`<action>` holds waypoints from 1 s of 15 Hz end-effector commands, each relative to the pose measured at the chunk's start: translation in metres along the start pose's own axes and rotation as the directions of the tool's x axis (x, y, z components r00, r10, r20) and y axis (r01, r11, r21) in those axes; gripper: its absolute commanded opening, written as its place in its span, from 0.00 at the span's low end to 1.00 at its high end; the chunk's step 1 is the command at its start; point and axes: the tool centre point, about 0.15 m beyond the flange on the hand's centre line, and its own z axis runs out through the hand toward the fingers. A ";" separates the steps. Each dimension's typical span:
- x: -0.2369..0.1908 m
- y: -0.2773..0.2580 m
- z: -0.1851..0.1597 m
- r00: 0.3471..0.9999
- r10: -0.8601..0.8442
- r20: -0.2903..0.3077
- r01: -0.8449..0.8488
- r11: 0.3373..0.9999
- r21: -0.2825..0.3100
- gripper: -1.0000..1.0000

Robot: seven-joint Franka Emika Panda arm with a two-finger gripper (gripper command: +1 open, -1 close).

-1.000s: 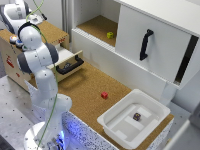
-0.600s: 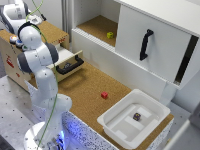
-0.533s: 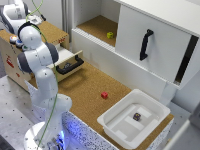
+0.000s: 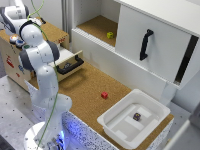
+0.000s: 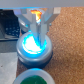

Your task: Switch off the blue light

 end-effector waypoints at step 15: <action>-0.120 0.048 -0.058 0.926 0.375 0.040 -0.372 0.926 -0.058 1.00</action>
